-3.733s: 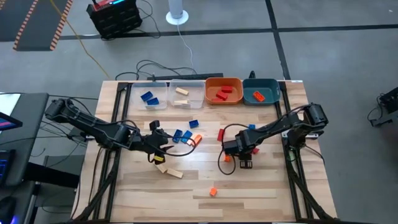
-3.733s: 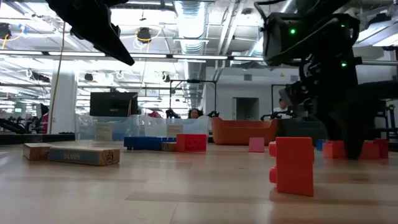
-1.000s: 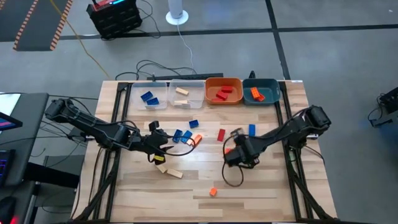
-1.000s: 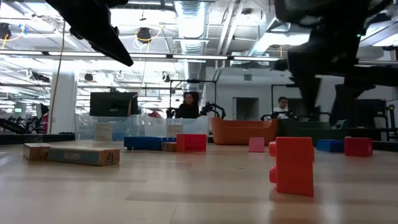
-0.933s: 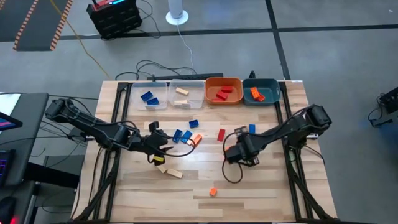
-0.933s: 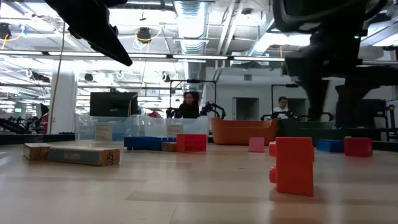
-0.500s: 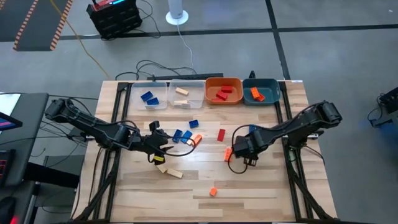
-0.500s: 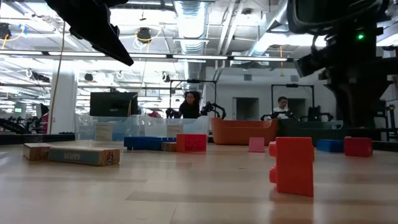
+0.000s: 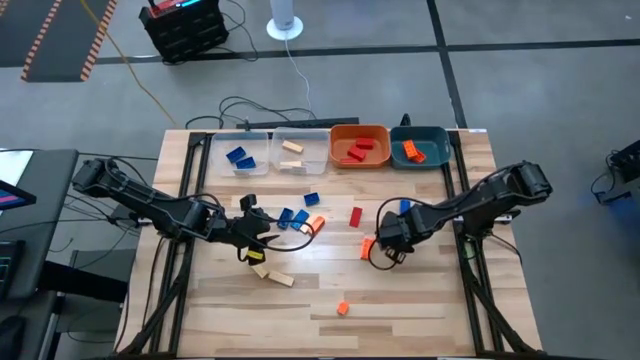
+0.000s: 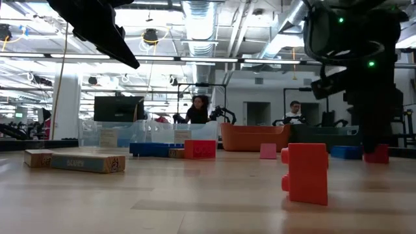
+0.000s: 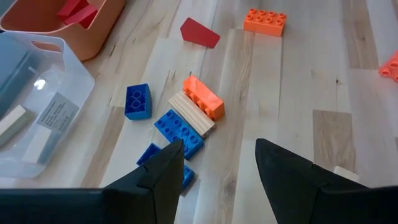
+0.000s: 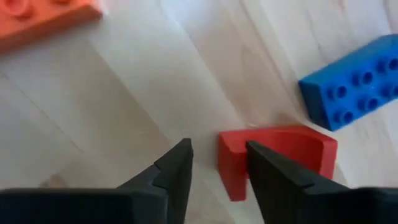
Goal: Sort blocks
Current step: Put the red block into the orange bin, then put the blue game piece into the left transparent bin
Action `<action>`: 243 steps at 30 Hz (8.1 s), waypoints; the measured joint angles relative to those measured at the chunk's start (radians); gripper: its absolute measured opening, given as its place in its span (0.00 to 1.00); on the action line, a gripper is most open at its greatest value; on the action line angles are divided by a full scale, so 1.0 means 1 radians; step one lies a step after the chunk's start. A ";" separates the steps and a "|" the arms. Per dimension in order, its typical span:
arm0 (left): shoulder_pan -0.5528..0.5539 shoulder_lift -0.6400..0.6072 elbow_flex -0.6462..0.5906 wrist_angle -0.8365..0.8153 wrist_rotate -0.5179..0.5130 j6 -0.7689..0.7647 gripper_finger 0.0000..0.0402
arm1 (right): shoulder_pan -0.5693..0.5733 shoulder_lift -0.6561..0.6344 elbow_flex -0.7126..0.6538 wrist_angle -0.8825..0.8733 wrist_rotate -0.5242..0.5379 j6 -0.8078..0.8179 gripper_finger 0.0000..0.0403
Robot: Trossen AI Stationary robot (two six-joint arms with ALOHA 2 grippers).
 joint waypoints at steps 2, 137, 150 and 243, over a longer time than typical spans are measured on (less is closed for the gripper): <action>0.000 0.000 0.000 0.000 0.000 0.000 0.48 | 0.000 0.000 -0.011 0.000 -0.001 -0.007 0.39; -0.034 0.000 0.000 -0.009 -0.077 -0.017 0.48 | -0.241 -0.021 0.004 0.261 0.210 -1.306 0.54; -0.034 0.000 0.000 -0.011 -0.068 -0.032 0.48 | -0.341 -0.044 -0.038 0.453 -0.147 -1.294 0.54; 0.013 0.280 0.068 0.506 0.063 0.856 0.51 | -0.262 0.282 0.520 0.735 -0.730 -0.692 0.45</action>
